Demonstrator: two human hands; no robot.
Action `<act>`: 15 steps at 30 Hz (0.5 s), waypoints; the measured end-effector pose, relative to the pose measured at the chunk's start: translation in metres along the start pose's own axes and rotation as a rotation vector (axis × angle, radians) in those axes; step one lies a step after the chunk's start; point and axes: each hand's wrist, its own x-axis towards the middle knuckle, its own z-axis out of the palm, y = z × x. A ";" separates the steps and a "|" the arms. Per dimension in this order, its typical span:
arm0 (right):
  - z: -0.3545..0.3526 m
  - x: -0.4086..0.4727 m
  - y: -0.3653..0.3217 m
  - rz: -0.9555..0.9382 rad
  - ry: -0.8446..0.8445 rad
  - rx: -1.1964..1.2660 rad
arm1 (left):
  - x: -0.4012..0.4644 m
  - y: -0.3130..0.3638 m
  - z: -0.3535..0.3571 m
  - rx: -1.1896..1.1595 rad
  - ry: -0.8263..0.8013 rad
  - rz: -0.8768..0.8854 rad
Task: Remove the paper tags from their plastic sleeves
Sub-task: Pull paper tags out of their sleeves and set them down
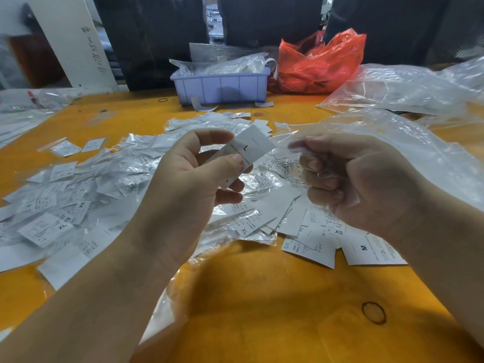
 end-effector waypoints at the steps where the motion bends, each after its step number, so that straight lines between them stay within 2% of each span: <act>1: 0.000 0.000 0.000 0.001 0.010 0.002 | 0.000 0.000 0.000 -0.009 0.005 -0.001; 8: 0.000 0.001 0.000 0.015 0.049 0.003 | 0.001 0.001 -0.001 -0.012 0.009 -0.003; 15: 0.000 0.000 -0.001 0.010 0.055 -0.011 | -0.001 -0.002 0.002 0.081 -0.001 0.034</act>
